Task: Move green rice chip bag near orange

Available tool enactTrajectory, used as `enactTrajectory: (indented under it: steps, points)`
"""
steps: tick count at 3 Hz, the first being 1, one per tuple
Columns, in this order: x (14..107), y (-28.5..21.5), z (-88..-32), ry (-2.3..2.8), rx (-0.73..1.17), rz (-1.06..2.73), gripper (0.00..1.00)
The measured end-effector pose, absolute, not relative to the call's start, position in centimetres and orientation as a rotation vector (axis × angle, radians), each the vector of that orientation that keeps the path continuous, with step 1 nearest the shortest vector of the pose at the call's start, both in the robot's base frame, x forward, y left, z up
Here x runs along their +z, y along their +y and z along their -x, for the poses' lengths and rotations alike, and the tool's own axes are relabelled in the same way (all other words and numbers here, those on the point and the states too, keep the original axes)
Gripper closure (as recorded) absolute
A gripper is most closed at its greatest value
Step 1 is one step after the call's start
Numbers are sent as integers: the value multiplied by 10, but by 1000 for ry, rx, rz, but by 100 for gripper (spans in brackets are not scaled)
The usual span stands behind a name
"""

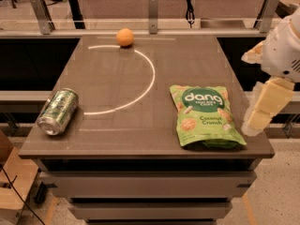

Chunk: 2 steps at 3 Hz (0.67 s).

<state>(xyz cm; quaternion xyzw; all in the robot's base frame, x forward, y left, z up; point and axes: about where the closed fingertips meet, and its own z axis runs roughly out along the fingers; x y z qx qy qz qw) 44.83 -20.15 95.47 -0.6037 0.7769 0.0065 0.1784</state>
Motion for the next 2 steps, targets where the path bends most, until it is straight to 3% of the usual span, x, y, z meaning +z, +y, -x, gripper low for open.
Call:
enactTrajectory:
  steps: [2]
  points:
    - [925,-184,-462,2145,128,1676,0]
